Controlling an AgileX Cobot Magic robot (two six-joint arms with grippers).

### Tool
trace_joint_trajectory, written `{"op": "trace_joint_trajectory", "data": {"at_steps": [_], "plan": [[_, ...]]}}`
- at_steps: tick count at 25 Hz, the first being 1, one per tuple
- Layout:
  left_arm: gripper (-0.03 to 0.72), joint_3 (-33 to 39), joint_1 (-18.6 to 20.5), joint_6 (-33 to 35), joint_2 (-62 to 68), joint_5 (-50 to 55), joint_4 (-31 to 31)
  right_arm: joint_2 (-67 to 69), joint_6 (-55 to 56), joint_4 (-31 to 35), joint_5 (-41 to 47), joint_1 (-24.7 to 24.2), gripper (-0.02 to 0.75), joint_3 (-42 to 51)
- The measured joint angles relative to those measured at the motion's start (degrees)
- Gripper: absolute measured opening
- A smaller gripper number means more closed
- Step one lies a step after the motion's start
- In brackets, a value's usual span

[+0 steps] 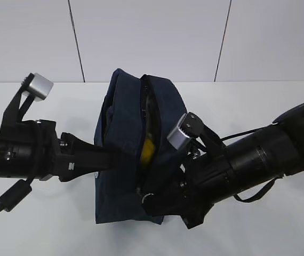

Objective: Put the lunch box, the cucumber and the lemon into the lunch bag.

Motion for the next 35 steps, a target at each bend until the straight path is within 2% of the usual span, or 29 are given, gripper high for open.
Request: {"op": "trace_joint_trajectory", "data": {"at_steps": [7, 35], "plan": [[-0.004, 0.0, 0.0, 0.0, 0.0, 0.0, 0.0, 0.0, 2.8, -3.9, 0.1, -0.1, 0.008, 0.0], [-0.004, 0.0, 0.0, 0.0, 0.0, -0.7, -0.1, -4.1, 3.2, -3.2, 0.3, -0.2, 0.008, 0.0]]}}
